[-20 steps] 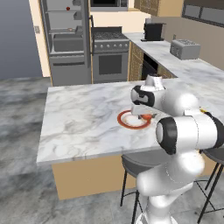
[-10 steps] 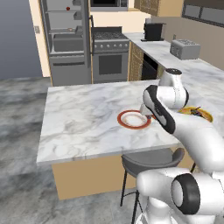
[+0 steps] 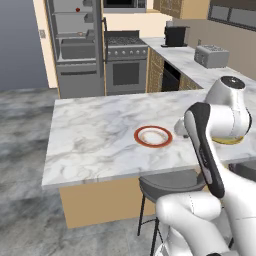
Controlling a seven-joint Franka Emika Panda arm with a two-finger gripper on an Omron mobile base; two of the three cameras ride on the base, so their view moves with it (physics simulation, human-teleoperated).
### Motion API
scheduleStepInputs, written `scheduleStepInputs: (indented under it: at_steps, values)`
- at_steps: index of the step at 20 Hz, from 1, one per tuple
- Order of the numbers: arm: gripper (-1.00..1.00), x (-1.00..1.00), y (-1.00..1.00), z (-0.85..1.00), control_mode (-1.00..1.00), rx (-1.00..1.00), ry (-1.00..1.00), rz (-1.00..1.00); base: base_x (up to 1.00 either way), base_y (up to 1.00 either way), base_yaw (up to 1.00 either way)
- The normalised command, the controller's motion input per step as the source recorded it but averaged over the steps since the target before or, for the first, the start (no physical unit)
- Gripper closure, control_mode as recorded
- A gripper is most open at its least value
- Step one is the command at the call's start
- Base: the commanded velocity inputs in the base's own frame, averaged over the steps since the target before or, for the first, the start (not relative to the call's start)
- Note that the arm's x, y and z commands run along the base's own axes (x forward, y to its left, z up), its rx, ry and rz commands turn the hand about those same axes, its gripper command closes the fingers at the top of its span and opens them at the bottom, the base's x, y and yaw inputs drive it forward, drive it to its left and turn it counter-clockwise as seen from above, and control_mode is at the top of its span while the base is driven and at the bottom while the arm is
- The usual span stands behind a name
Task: Transport the fish and squash to the fridge. Place the fish on the rack containing meat and place the squash on the rack containing the vegetable, ensuring meats and vegetables are on different racks.
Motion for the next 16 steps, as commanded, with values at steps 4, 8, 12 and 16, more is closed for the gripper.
scheduleStepInputs:
  at_steps: [4,8,12,16]
  values:
    - [1.0,-1.0,0.04,0.92,-1.0,-0.01,0.0,0.0,0.0,0.0,0.0]
    - [1.0,-0.9,0.11,0.78,-1.0,0.0,0.0,0.0,0.0,0.0,0.0]
    - [1.0,-0.39,0.16,0.0,1.0,0.0,0.0,0.0,-0.5,0.11,0.0]
    - [1.0,0.0,0.0,0.0,1.0,0.0,0.0,0.0,-0.72,0.9,-0.01]
